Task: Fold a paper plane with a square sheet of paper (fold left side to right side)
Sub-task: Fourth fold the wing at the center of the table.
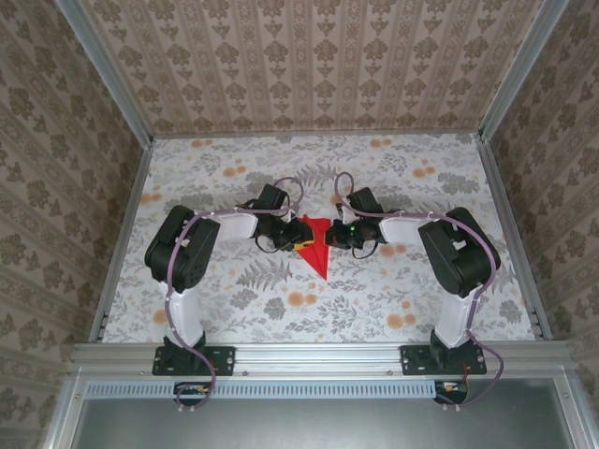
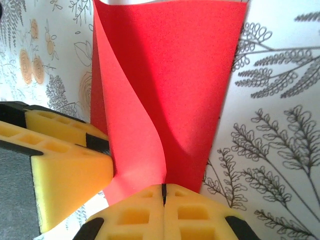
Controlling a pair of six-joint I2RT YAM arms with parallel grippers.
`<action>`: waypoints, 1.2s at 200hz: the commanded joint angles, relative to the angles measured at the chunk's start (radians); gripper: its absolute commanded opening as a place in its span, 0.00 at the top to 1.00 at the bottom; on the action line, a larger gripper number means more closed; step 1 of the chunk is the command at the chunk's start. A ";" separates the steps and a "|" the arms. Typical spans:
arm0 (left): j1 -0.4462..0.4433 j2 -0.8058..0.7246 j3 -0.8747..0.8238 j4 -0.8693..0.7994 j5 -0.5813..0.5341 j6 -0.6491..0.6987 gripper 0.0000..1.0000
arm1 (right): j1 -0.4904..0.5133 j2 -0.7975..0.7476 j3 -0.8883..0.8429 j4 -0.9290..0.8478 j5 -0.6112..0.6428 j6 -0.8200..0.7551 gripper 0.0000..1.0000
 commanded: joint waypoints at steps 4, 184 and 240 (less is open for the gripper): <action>-0.003 0.002 0.008 -0.030 -0.010 -0.004 0.70 | 0.004 -0.005 0.029 -0.063 0.062 -0.046 1.00; -0.002 -0.026 0.030 -0.025 0.011 0.020 0.65 | 0.014 0.079 0.068 -0.144 0.083 -0.087 1.00; -0.004 -0.084 0.084 -0.056 0.016 0.057 0.70 | 0.017 0.074 0.066 -0.187 0.109 -0.105 1.00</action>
